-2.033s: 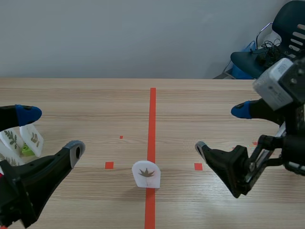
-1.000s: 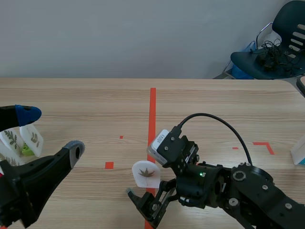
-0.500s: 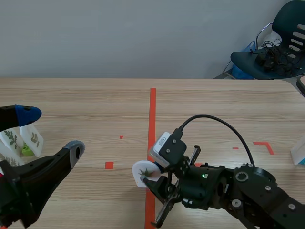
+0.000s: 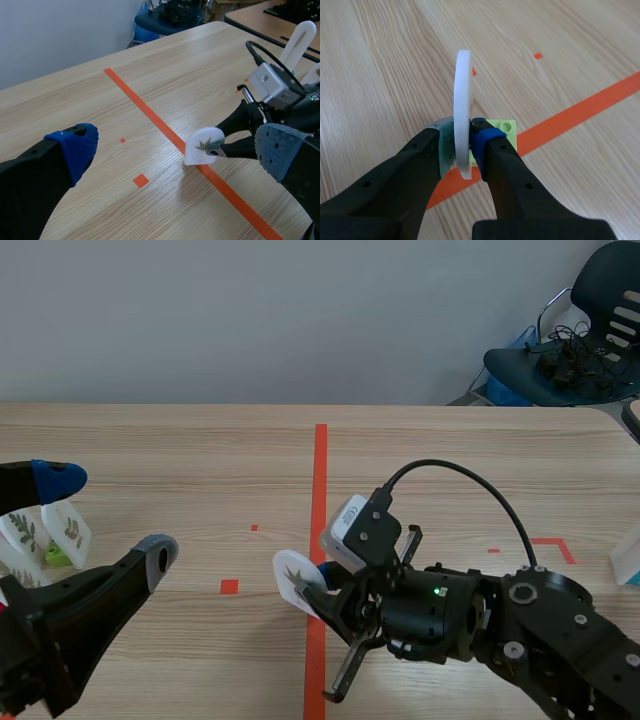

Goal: Do the leaf sorting experiment

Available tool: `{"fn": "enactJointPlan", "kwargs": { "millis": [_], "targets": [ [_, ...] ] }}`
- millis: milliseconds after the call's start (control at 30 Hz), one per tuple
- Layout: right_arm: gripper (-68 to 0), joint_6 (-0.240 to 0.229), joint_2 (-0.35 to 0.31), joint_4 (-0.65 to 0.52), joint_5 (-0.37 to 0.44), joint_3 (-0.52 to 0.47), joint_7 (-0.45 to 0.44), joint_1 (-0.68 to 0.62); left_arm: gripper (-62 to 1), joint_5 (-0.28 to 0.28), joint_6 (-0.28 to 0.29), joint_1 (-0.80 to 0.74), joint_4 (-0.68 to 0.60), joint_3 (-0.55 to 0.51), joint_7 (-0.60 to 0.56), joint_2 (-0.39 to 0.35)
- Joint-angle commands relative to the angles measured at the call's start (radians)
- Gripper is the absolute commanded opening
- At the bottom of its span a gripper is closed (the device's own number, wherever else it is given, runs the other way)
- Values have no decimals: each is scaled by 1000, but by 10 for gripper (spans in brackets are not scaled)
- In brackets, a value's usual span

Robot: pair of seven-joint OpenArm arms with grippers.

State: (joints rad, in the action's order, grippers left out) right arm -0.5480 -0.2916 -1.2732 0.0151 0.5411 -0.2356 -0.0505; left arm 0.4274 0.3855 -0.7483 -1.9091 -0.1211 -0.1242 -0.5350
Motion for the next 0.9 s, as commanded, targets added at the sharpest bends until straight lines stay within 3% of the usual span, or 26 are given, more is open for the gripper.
{"fn": "enactJointPlan", "kwargs": {
  "millis": [0,300,467,633,867],
  "targets": [
    [-627,-11,-14,-63,19,-36,-13,11,14,10,2,3,-15,1,-13,-3],
    [-627,-21,-21,-256,147,-272,105,-85,14,10,2,3,-15,1,-14,-3],
    [-627,-14,-18,-289,217,-428,175,-156,14,10,2,3,-15,1,-13,-3],
    [-627,42,-12,-289,285,-548,219,-253,14,10,2,4,-15,1,-14,-3],
    [-627,86,25,-289,285,-675,249,-367,14,10,2,4,-15,3,-13,-3]
  ]
}}
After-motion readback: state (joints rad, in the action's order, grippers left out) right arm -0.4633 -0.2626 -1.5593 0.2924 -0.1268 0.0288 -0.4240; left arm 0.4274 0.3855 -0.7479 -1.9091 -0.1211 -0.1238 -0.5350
